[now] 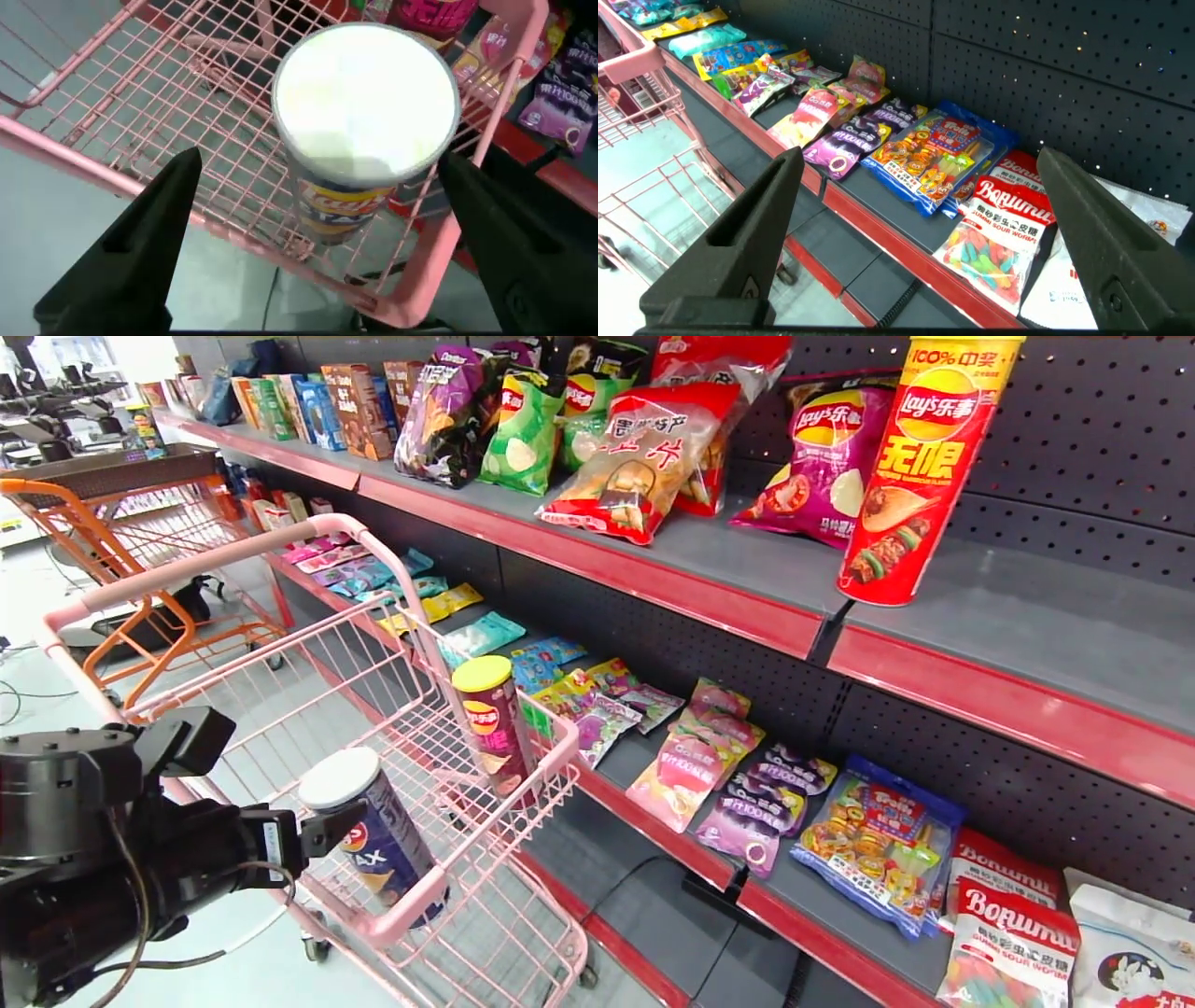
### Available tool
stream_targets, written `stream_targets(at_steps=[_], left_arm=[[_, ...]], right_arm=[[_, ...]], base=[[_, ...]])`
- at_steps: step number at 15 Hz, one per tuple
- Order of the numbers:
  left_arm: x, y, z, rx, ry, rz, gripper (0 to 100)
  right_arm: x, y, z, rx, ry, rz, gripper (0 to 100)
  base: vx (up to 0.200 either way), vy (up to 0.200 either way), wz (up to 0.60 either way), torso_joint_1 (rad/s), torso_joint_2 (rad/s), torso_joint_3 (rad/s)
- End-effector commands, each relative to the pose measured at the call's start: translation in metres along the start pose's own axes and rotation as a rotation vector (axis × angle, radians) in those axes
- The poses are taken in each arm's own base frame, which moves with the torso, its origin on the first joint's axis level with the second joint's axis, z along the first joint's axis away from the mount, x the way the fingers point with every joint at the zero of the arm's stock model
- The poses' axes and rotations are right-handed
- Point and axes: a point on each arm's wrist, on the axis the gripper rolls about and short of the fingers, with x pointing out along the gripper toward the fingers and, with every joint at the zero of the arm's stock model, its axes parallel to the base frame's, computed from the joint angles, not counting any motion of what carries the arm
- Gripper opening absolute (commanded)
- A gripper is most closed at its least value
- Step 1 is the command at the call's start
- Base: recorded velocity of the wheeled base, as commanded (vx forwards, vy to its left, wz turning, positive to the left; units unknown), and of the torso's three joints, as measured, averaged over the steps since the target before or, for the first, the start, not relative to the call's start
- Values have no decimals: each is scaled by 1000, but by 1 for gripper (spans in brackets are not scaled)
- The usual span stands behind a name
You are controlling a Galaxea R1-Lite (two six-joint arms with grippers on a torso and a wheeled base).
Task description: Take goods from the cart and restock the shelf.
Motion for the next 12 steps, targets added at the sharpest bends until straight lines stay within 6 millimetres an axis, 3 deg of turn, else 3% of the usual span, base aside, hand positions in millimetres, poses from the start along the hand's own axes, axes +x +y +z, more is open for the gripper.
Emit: stream_targets(at_steps=[1, 12], left_arm=[[20, 1, -7, 21, 37, 4, 100], [64, -14, -20, 138, 27, -60, 100]], right_arm=[[0, 0, 0, 0, 2, 0, 100], [0, 0, 0, -2, 2, 2, 100]], base=[[0, 0, 0, 0, 0, 0], [0, 0, 0, 0, 0, 0]])
